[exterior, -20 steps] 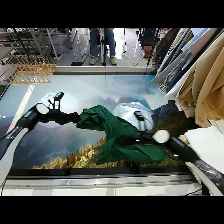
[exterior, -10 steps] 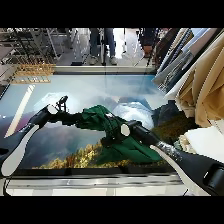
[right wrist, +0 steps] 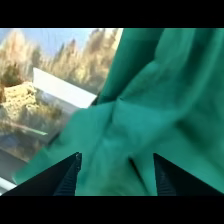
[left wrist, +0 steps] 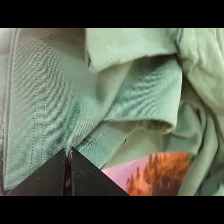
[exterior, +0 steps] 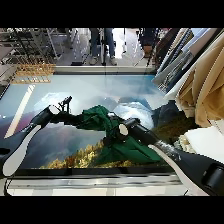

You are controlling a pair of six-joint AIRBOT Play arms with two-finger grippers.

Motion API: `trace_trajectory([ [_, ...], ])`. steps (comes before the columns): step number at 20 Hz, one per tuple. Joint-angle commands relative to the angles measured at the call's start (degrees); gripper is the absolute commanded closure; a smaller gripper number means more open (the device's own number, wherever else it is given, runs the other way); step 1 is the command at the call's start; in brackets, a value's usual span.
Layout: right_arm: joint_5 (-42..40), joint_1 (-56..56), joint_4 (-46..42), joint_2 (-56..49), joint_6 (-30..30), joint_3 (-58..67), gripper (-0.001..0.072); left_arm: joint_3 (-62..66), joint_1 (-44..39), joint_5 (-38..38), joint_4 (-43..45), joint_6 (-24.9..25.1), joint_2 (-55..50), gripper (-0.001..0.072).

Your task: Fold the clothes and pants, and hang the long-sleeved shirts on hangers.

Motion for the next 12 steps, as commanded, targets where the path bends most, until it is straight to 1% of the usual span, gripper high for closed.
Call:
trace_trajectory([
  [1,-3.52,0.52,4.20,-5.81,1.38,-0.07,0.0382,0.07,0.04,-3.06,-0.42,2.34,0.48,0.0703],
  [2,-2.19,0.33,3.06,-6.95,1.31,0.00,0.0610,0.20,0.35,-3.93,-0.44,2.58,1.07,0.0703],
  [3,1.36,-0.26,0.90,-6.64,1.29,0.35,0.0693,0.85,1.14,-5.73,-0.42,3.78,2.14,0.0703],
  [4,6.34,-0.81,-2.67,-4.79,0.20,1.42,0.0693,2.21,2.40,-8.24,-0.42,5.03,3.48,0.0703],
  [6,16.37,-1.27,-9.25,2.43,-3.52,5.42,0.0694,7.02,6.19,-13.84,-0.48,5.29,7.50,0.0703],
  [8,28.04,-1.38,-10.56,11.04,-7.26,12.17,0.0694,13.90,10.67,-19.69,-3.13,5.29,13.07,0.0705],
  [10,38.66,-1.38,-10.21,18.99,-7.82,20.20,0.0694,20.70,14.88,-24.02,-8.55,5.27,19.32,0.0704],
  [12,45.90,-1.38,-10.21,25.88,-7.85,28.87,0.0694,26.58,19.02,-25.16,-15.32,5.27,26.38,0.0703],
])
